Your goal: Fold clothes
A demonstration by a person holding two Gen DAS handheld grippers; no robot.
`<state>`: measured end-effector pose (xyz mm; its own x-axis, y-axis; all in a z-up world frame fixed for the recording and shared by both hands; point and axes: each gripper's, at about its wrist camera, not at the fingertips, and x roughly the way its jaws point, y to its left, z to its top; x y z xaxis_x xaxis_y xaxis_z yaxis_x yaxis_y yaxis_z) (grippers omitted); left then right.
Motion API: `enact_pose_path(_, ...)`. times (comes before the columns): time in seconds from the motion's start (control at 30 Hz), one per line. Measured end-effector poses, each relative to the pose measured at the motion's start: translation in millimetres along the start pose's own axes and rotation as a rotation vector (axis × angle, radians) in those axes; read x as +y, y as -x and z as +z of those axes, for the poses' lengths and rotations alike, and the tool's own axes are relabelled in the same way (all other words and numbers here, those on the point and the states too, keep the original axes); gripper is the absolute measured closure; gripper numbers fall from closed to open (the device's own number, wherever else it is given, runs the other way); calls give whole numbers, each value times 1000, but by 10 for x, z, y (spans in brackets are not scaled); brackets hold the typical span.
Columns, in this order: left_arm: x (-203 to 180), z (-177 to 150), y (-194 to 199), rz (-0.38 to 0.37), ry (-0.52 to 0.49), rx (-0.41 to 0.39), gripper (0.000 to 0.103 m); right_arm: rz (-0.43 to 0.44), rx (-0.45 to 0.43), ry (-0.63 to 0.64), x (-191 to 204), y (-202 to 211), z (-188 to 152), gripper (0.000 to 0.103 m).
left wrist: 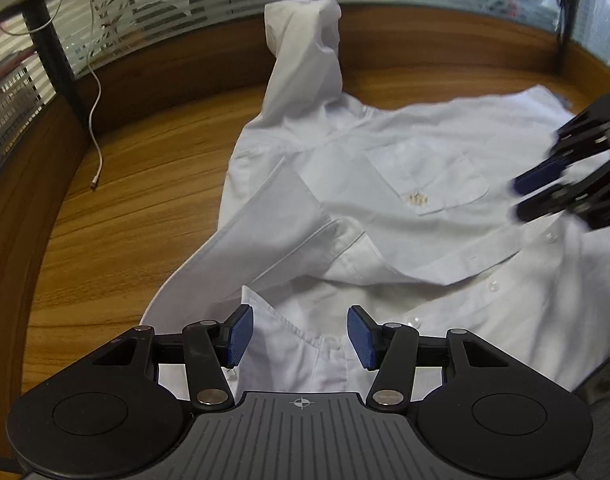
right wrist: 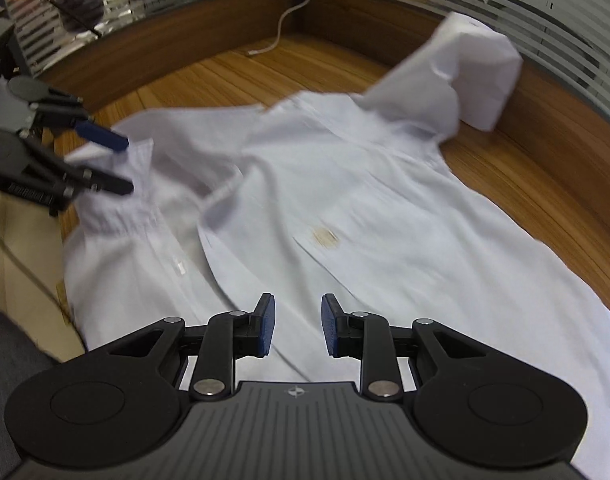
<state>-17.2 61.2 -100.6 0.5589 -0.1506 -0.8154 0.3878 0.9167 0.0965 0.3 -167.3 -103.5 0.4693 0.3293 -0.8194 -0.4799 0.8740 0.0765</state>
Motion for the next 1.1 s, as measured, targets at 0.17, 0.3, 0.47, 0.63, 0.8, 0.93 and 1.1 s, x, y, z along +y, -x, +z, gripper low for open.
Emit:
enact_pose_path(0.17, 259, -81, -30, 16, 44, -3, 48, -2, -1, -26, 200, -396, 257, 74)
enact_pose_path(0.3, 441, -64, -105, 74, 43, -25, 48, 9, 0, -51, 315, -646, 397, 74)
enact_pose_path(0.47, 517, 18, -172, 81, -49, -73, 45, 11, 5, -98, 378, -873, 505, 74)
enact_pose_path(0.63, 552, 92, -282, 42, -156, -93, 42, -6, 10, -156, 326, -1023, 565, 74)
enact_pose_path(0.8, 536, 77, -322, 9, -232, -103, 41, 12, 1, -178, 310, -1054, 575, 74)
enact_pose_path(0.93, 524, 64, -353, -18, -294, -111, 45, 24, -3, -191, 306, -1037, 552, 74)
enact_pose_path(1.1, 508, 49, -392, -52, -370, -121, 87, 59, -26, -219, 271, -975, 514, 74)
